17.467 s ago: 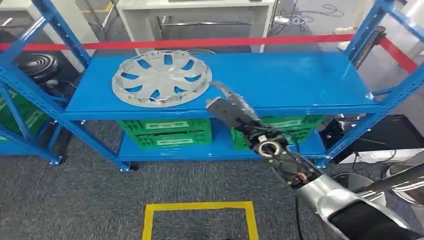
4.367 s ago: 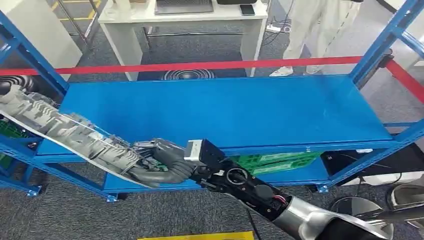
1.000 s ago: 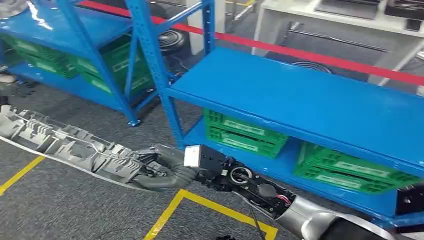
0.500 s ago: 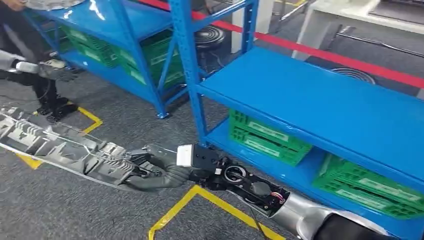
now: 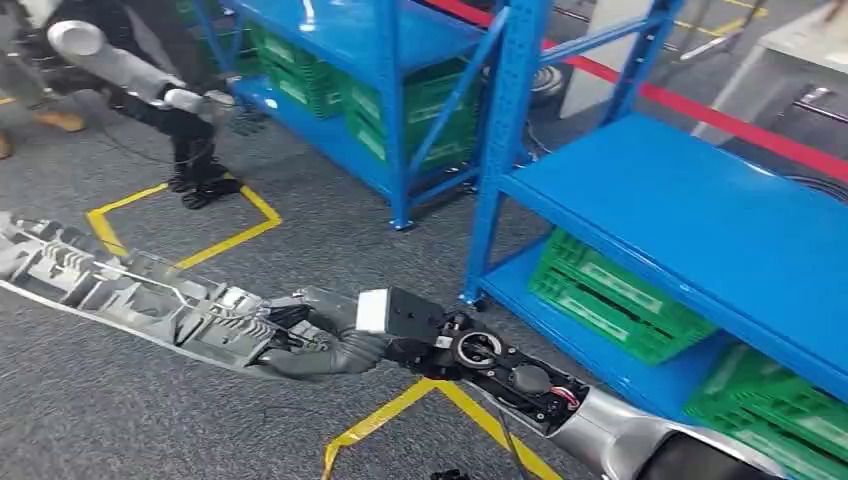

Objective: Take the parts from the cabinet and place them on the table.

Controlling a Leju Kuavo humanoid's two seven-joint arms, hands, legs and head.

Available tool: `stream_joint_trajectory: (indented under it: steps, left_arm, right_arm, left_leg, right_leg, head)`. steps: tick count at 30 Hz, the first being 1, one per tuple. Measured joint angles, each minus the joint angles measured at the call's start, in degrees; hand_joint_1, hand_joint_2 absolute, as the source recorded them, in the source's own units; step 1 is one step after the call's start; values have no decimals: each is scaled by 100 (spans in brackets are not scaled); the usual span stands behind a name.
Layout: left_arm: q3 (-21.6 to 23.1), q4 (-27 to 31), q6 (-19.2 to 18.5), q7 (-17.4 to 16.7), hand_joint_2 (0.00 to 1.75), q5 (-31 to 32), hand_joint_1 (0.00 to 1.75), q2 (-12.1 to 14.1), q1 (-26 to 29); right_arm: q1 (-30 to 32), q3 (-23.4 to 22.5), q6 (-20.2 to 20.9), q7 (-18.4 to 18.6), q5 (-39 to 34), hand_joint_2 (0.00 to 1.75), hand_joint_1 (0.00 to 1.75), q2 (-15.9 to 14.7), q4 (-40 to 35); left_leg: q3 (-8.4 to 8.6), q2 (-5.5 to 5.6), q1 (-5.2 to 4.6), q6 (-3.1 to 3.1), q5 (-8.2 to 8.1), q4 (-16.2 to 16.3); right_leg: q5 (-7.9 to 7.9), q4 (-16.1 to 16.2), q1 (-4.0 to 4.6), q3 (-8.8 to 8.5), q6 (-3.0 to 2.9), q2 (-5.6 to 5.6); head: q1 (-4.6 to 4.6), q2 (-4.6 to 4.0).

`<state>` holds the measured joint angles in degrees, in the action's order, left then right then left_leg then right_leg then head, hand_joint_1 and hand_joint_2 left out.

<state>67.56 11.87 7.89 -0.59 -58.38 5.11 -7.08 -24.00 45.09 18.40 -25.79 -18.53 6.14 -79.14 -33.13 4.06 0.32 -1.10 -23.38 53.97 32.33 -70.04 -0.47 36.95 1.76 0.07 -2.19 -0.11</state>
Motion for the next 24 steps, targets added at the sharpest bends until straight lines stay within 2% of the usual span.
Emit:
stream_joint_trajectory:
  steps: [1, 2, 3, 4, 6, 7, 8, 9, 10, 11, 12, 13, 14, 15, 16, 17, 18, 19, 20, 21, 23, 24]
  left_arm:
    - [0, 0, -2, 44, 175, 22, 0, -11, 1]
    - [0, 0, -2, 90, 175, 35, 0, -22, 1]
    - [0, 0, -2, 127, 175, 39, 0, -44, 3]
    - [0, 0, -2, 162, 175, 41, 0, -39, -24]
    - [0, 0, 0, 234, 175, 41, 0, -39, 1]
    - [0, 0, 2, 253, 175, 41, 0, -39, 14]
    - [0, 0, 6, 271, 175, 37, 0, -22, 19]
    - [0, 0, 7, 286, 175, 35, 0, -42, 23]
    - [0, 0, 9, 286, 175, 35, 0, -44, 15]
    - [0, 0, 9, 291, 175, 33, 0, -46, 1]
    - [0, 0, 13, 291, 175, 26, 0, -55, -7]
    - [-2, 0, 18, 284, 175, 13, 0, -55, -7]
    - [-2, 0, 18, 253, 175, 4, 0, -55, 1]
    - [-2, 0, 17, 228, 175, -7, 0, -55, 6]
    - [-2, 0, 17, 199, 175, -9, 0, -50, 16]
    - [-2, 0, 17, 195, 175, -9, 0, -44, 18]
    - [-2, 0, 18, 192, 175, -11, 0, -44, 15]
    - [-2, 0, 18, 190, 175, -11, 0, -44, 5]
    - [-2, 0, 17, 186, 175, -11, 0, -63, -18]
    - [-4, 0, 18, 186, 175, -13, 0, -66, -26]
    - [-4, 0, 18, 179, 175, -20, 0, -59, 2]
    - [-4, 0, 18, 161, 175, -22, 0, -52, 0]
  right_arm:
    - [-1, 0, -19, 24, 0, 175, 175, -4, -13]
    - [-1, 0, -31, 44, 0, 175, 175, -11, -37]
    - [-1, 0, -30, 57, 0, 175, 175, -17, -44]
    - [-1, 2, -26, 57, -2, 175, 175, -17, -55]
    - [3, 2, 2, 48, -4, 175, 175, -17, -59]
    - [-2, 6, 7, 48, -4, 175, 175, -17, -74]
    - [-6, 9, 11, 46, -4, 175, 175, -15, -94]
    - [-3, 11, 11, 48, -4, 175, 175, -13, -94]
    - [-9, 13, 11, 35, -9, 175, 175, -15, -94]
    - [-6, 13, 13, 28, -9, 175, 175, -15, -94]
    - [-2, 13, 20, 22, -7, 175, 175, -15, -94]
    - [-3, 13, 42, 4, -9, 175, 175, -15, -94]
    - [-3, 15, 64, -7, -9, 175, 175, -15, -94]
    - [-4, 20, 72, -11, -7, 175, 175, -15, -94]
    - [-5, 26, 85, -15, -7, 175, 175, -13, -94]
    - [-5, 33, 92, -15, -7, 175, 175, -13, -94]
    - [-5, 37, 99, -15, -7, 175, 175, -13, -94]
    - [-7, 37, 105, -15, -7, 175, 175, -13, -94]
    - [-10, 37, 107, -15, -7, 175, 175, -13, -94]
    - [-19, 44, 112, -13, 2, 175, 175, -13, -94]
    - [-28, 55, 114, -13, 2, 175, 175, -13, -94]
    - [-34, 55, 116, -15, 2, 175, 175, -11, -96]
  left_leg:
    - [2, 89, 4, 7, -5, 21]
    - [-1, 172, 11, 20, -13, 43]
    - [-46, 230, 27, 36, -17, 60]
    - [-102, 302, 3, 68, -8, 122]
    - [-151, 447, 75, 166, 32, 64]
    - [-151, 534, 92, 213, 60, 38]
    - [-157, 478, 79, 216, 48, 68]
    - [-223, 23, 30, 235, -65, 234]
    - [-415, -220, 34, 267, -288, 612]
    - [-653, -309, 51, 294, -520, 1088]
    - [-885, -344, 62, 314, -708, 1554]
    - [-1052, -356, 67, 333, -802, 1893]
    - [-1061, -360, 77, 346, -750, 1921]
    - [-923, -371, 93, 354, -594, 1669]
    - [-622, -411, 110, 358, -352, 1134]
    - [-417, -478, 113, 357, -216, 777]
    - [-214, -580, 113, 359, -102, 437]
    - [-11, -775, 112, 362, -37, 118]
    - [0, -845, 59, 317, -49, 31]
    - [-16, -734, 49, 253, -54, 38]
    - [-28, -609, 9, 190, -73, 47]
    - [12, -541, 47, 139, -48, 17]
  right_leg:
    - [-293, 500, -10, -219, -17, 65]
    - [-560, 1026, -12, -447, -41, 250]
    - [-581, 1301, -57, -563, -75, 663]
    - [-586, 1445, -89, -574, -57, 723]
    - [-590, 1412, -8, -555, -82, 596]
    - [-601, 1431, -6, -575, -113, 525]
    - [-641, 1522, -77, -626, -157, 405]
    - [-653, 1563, -63, -664, -172, 314]
    - [-660, 1577, -51, -679, -199, 214]
    - [-658, 1577, -36, -677, -201, 119]
    - [-656, 1577, -26, -672, -203, 19]
    - [-645, 1576, -26, -664, -213, -90]
    - [-642, 1576, -27, -664, -209, -182]
    - [-635, 1576, -29, -668, -201, -257]
    - [-623, 1575, -32, -677, -188, -335]
    - [-612, 1574, -34, -688, -172, -375]
    - [-602, 1573, -36, -700, -156, -415]
    - [-589, 1569, -31, -716, -133, -458]
    - [-554, 1554, 20, -710, -83, -498]
    - [-542, 1560, 15, -732, -56, -558]
    - [-513, 1577, -1, -786, 5, -670]
    - [-480, 1559, -17, -786, 51, -700]
  head:
    - [-17, 0]
    - [-35, 0]
    - [-39, 0]
    - [0, 0]
    - [-7, 0]
    - [-20, 0]
    - [-9, 0]
    - [48, 0]
    - [142, 0]
    - [149, 0]
    - [153, 0]
    - [157, 0]
    - [162, 0]
    - [170, 0]
    - [171, 0]
    - [170, 0]
    - [175, 0]
    - [179, 0]
    - [187, 0]
    - [122, 0]
    - [114, 0]
    - [111, 0]
